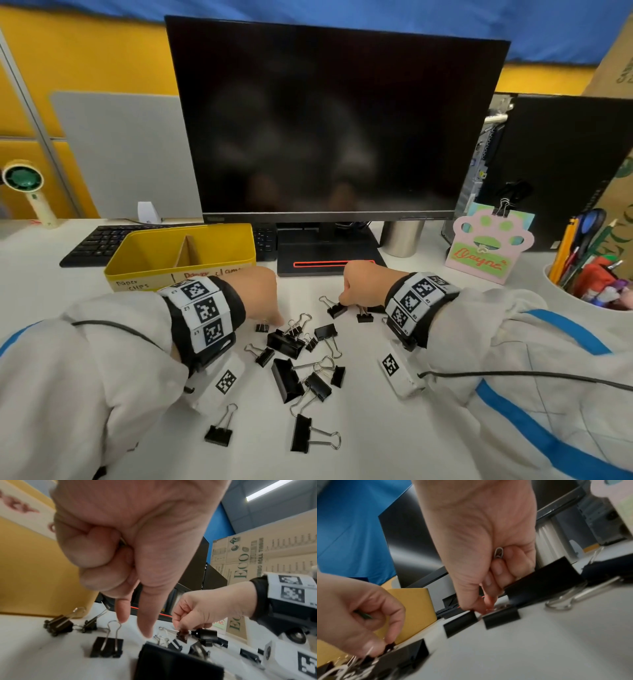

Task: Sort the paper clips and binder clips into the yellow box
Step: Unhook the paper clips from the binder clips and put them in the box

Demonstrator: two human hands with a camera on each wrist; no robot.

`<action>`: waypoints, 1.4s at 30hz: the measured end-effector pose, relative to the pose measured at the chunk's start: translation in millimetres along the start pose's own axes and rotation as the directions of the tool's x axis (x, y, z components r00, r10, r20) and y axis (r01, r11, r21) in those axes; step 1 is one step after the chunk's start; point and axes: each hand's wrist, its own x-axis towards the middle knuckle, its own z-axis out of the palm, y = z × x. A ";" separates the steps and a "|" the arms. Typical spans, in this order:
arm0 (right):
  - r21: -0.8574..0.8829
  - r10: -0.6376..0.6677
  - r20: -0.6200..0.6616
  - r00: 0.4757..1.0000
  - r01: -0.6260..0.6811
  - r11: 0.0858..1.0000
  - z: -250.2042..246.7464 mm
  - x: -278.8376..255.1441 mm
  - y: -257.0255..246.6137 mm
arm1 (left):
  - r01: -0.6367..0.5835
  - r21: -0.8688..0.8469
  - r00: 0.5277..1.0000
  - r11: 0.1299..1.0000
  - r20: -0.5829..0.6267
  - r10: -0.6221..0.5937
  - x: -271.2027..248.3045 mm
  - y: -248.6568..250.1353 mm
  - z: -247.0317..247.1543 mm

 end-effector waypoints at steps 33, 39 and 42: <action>0.899 0.100 0.135 0.986 -0.079 -0.432 -37.7 -51.6 16.5 | 0.325 -0.926 0.939 -0.192 0.292 0.180 -13.4 31.0 -14.6; 0.979 -0.182 -0.175 0.968 0.151 -0.139 -55.0 -56.2 -102.5 | 0.469 -0.725 0.877 -0.505 0.314 0.364 -21.2 9.6 -17.0; 0.958 -0.258 -0.259 0.931 0.281 0.054 -55.0 -60.1 -127.6 | 0.446 -0.716 0.883 -0.537 0.254 0.395 -24.1 -7.4 -16.1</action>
